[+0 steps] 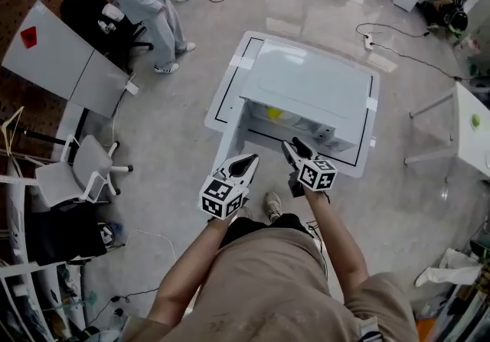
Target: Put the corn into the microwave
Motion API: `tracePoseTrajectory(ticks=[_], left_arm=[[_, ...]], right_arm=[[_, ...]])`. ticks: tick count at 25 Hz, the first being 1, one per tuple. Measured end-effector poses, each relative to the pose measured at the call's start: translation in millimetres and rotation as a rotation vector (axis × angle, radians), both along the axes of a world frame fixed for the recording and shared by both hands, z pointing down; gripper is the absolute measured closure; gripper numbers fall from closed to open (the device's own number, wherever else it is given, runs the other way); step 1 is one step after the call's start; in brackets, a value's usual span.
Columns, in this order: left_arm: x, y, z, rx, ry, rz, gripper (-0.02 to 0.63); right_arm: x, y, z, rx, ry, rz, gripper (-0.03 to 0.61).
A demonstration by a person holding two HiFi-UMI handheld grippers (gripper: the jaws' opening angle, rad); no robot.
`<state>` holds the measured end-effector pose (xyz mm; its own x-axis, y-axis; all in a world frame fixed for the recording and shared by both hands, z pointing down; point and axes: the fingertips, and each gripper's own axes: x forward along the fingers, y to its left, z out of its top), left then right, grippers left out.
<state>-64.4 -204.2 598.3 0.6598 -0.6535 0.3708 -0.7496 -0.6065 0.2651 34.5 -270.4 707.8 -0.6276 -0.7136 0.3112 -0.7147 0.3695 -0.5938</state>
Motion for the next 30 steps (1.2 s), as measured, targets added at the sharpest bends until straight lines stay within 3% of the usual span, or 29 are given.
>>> tracePoseTrajectory(ticks=[7,16,22,30], left_arm=[[-21.6,18.5,-36.0,0.067,0.096,0.060,0.611],[-57.9,40.7,-53.0,0.135,0.195,0.176,0.609],[-50.5,50.4,-70.9,0.180,0.216,0.244,0.609],[-29.2,71.3,-75.8,0.246,0.188,0.320,0.609]], right_arm=[[21.5,42.6,-96.7,0.165,0.087,0.040,0.403],[46.0,110.7,-178.8,0.291,0.261,0.203,0.402],[66.1,161.5,-210.0,0.343,0.329,0.326,0.402],[95.4,210.0,-203.6,0.381,0.399,0.422,0.402]])
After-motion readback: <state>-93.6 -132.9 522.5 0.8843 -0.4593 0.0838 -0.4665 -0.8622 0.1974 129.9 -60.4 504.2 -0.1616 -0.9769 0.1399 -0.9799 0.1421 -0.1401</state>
